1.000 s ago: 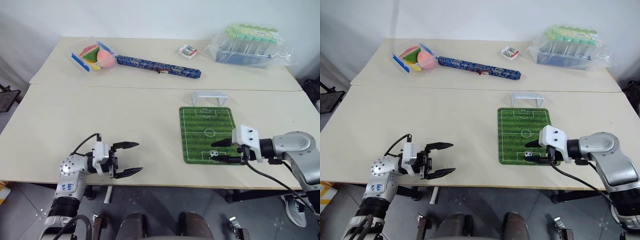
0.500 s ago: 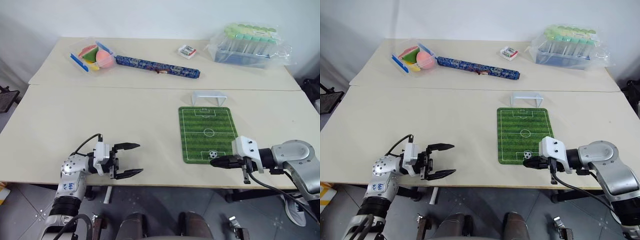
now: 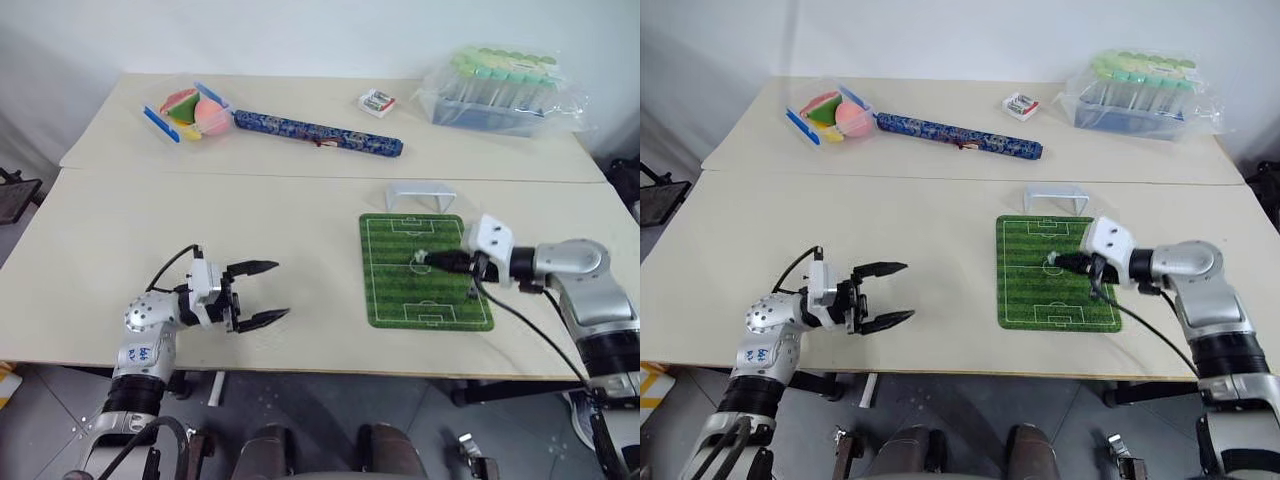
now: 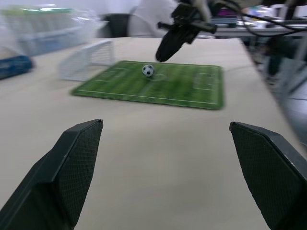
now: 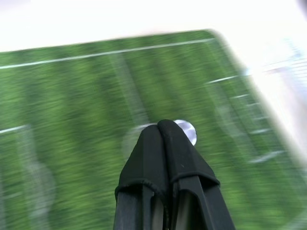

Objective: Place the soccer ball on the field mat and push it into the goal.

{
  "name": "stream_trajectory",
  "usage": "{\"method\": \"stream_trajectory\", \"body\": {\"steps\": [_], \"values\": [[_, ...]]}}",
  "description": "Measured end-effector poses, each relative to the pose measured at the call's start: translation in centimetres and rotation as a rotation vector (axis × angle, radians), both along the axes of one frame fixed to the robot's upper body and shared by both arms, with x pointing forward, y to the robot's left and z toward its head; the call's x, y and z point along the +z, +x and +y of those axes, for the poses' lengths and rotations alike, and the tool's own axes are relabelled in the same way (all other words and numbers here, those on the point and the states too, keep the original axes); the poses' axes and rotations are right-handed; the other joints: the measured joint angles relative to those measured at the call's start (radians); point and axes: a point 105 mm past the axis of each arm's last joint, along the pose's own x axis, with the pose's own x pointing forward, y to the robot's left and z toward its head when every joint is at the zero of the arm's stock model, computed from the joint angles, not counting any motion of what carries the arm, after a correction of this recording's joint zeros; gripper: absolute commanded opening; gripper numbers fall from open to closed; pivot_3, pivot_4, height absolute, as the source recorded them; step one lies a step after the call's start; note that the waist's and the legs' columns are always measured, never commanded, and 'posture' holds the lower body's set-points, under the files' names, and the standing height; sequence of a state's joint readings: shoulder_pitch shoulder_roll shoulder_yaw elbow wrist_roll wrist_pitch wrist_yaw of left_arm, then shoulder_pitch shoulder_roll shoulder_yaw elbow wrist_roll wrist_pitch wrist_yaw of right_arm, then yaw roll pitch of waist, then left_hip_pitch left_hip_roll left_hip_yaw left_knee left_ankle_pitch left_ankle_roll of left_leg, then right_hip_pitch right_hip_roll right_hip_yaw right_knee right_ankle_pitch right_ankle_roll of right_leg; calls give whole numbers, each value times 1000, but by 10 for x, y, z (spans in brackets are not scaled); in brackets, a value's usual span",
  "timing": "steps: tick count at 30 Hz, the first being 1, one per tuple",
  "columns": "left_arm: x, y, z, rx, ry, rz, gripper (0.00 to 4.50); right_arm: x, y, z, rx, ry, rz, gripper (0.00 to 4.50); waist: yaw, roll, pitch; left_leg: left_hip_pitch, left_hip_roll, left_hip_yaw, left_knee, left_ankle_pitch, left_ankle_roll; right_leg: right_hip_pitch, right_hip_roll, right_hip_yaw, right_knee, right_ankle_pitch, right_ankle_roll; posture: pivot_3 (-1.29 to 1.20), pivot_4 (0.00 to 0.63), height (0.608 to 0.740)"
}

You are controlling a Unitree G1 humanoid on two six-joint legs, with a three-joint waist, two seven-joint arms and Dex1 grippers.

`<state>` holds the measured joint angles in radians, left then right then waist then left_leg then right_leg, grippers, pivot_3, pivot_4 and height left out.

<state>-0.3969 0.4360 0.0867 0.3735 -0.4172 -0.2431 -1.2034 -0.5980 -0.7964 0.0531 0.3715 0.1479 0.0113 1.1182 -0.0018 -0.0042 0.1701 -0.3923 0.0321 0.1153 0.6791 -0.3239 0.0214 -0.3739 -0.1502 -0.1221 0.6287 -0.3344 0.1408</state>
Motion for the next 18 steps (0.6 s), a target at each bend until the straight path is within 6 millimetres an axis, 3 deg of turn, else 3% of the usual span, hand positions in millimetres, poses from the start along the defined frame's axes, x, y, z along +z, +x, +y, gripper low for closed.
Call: {"method": "stream_trajectory", "body": {"steps": [6,10,13,18], "values": [[22,26,-2,120,-74,-44,4500,40,20,-4,-116,107,-179,38,-3,0,0,0,0,0,0,0,0,0,0,-1,0,0,0,0,150,740],[20,33,1,162,-83,-9,4500,47,19,-9,-141,154,-176,38,-3,0,0,0,0,1,0,0,0,0,0,-1,0,0,0,0,150,740],[21,38,2,191,-90,6,4500,42,10,-21,-151,161,-132,650,2,0,0,-1,-1,1,0,0,0,0,0,-2,0,0,0,0,150,740],[21,38,3,197,-94,28,4500,21,-9,-54,-176,165,-44,2421,0,0,0,-4,-1,2,1,0,0,0,0,-5,-1,0,0,0,150,740]]}}
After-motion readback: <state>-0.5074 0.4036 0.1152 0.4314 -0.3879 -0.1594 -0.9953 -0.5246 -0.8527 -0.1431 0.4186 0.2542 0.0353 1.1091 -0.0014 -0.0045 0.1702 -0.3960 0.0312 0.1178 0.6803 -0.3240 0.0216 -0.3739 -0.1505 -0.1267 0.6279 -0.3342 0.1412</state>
